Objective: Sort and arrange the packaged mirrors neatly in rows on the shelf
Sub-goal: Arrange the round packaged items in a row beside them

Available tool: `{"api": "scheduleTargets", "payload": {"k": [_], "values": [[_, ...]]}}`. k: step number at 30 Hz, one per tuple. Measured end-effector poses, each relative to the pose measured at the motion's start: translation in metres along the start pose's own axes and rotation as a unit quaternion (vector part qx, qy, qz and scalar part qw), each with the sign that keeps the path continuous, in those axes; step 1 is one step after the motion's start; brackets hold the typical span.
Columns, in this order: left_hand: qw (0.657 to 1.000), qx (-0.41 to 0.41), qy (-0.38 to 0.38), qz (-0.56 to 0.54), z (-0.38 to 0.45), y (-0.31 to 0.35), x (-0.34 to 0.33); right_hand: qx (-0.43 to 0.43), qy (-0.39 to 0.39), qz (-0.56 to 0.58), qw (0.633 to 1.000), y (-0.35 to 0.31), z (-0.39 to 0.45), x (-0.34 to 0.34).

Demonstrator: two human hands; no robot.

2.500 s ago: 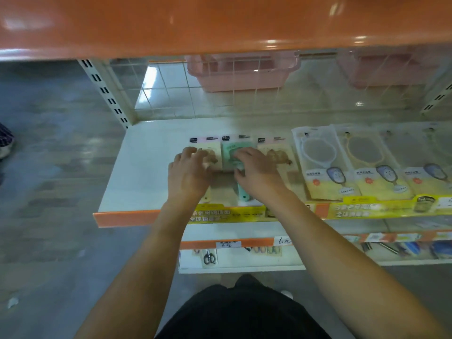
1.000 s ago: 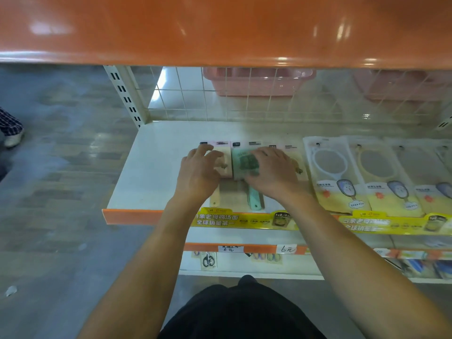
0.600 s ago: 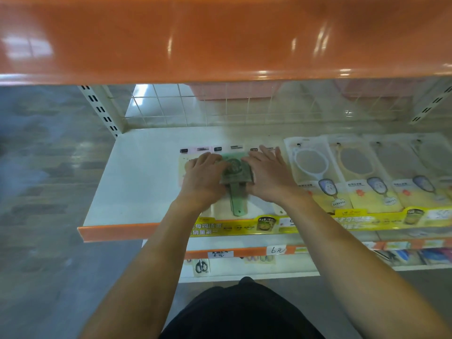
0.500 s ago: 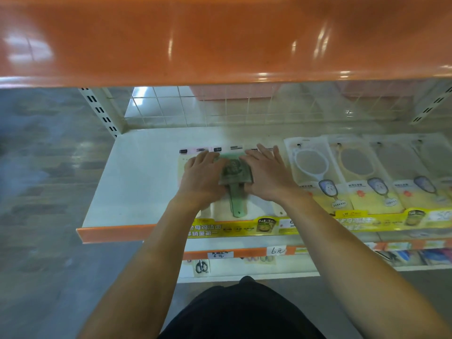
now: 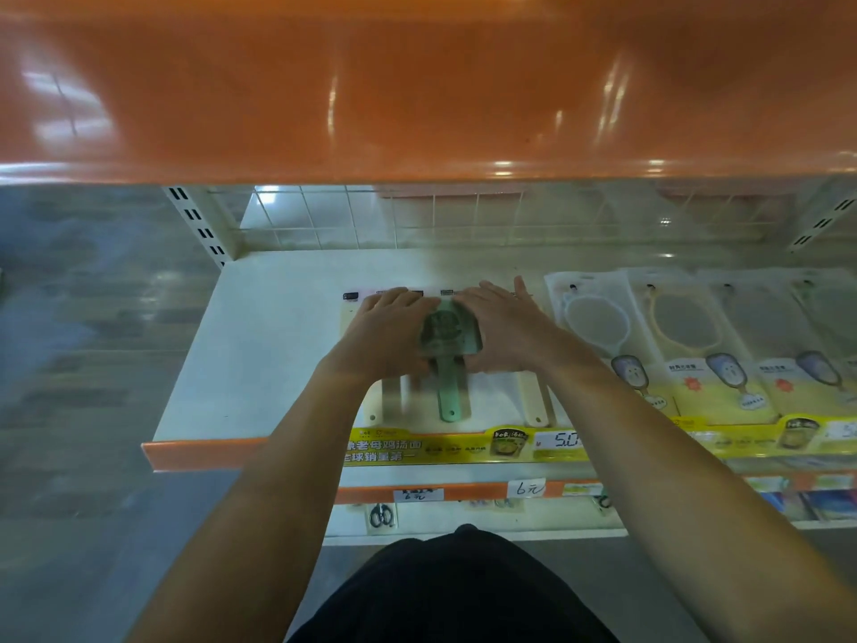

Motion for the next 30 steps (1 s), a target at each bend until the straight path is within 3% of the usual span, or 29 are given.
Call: {"api": "scheduleTargets", "payload": {"k": [12, 20, 30], "values": [[1.0, -0.01, -0.009, -0.016, 0.013, -0.005, 0.004, 0.02, 0.015, 0.006, 1.0, 0.007, 0.007, 0.003], [0.999, 0.006, -0.046, -0.013, 0.021, -0.009, 0.003, 0.021, -0.022, 0.032, 0.999, 0.008, 0.011, 0.005], [0.999, -0.023, -0.029, -0.025, 0.017, -0.006, -0.002, 0.023, -0.017, -0.017, 0.999, 0.003, 0.004, 0.009]]}}
Point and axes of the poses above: each hand's wrist, its own z-axis towards the middle knuckle, its own x-axis out of the back of the hand, y = z × x, the point moved 4 cm from there along z, towards the middle knuckle
